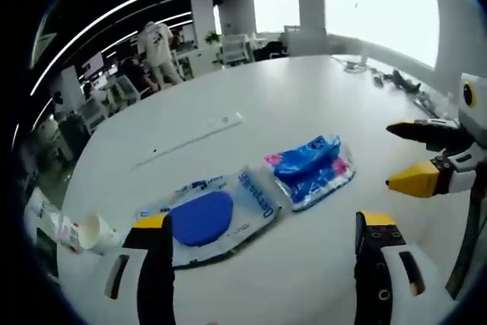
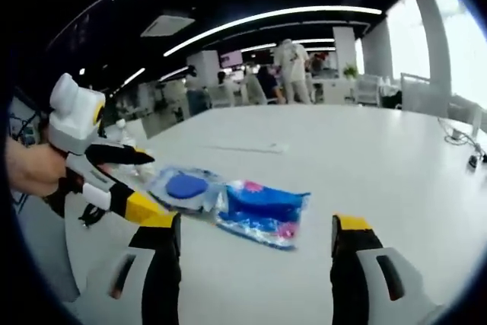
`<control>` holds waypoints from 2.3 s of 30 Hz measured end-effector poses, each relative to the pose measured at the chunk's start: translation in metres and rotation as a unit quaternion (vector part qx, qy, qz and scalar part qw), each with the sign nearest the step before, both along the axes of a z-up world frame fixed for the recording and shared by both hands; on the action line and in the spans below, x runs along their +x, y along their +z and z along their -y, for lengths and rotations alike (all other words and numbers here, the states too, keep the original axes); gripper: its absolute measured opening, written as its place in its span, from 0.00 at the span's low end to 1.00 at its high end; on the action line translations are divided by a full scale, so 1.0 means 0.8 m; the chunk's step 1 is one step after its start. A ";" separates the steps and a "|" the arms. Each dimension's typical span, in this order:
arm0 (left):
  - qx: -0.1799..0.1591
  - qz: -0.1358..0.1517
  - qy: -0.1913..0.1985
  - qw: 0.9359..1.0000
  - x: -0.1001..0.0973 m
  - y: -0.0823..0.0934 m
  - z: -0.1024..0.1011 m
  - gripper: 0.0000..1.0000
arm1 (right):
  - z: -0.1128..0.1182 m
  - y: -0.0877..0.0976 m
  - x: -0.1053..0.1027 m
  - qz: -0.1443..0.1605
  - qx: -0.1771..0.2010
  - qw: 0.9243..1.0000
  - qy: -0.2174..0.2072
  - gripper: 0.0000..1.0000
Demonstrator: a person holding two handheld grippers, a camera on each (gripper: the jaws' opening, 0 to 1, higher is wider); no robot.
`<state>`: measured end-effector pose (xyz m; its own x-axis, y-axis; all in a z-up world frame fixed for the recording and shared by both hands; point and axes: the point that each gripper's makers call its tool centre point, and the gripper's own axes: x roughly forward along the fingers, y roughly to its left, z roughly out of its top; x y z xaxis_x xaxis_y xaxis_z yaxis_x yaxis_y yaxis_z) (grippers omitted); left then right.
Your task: Arrange the tabletop items into an orderly group along one side of the table until the central work area is clear of visible clutter.
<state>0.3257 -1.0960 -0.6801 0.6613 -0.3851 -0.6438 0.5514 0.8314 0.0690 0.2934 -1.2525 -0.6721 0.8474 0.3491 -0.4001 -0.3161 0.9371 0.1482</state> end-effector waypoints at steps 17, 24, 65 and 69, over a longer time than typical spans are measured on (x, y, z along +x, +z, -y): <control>0.012 0.017 0.021 1.000 -0.048 0.045 -0.125 0.98 | -0.088 0.028 -0.037 0.011 -0.002 1.000 0.015 0.78; 0.007 0.015 0.046 0.999 -0.062 0.046 -0.184 0.97 | -0.111 0.027 -0.051 0.002 -0.004 1.000 0.014 0.78; -0.010 -0.027 0.079 0.996 -0.078 -0.018 -0.412 0.90 | -0.320 0.020 -0.083 -0.027 -0.054 0.996 0.065 0.71; -0.007 -0.036 0.076 0.996 -0.081 -0.027 -0.421 0.89 | -0.344 0.012 -0.075 -0.038 -0.043 0.996 0.065 0.70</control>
<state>0.2607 -0.7589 -0.7017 0.6645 -0.2943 -0.6869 0.4229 0.9060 0.0209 0.2331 -0.9773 -0.6629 0.7637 0.4154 -0.4941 -0.4268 0.8992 0.0963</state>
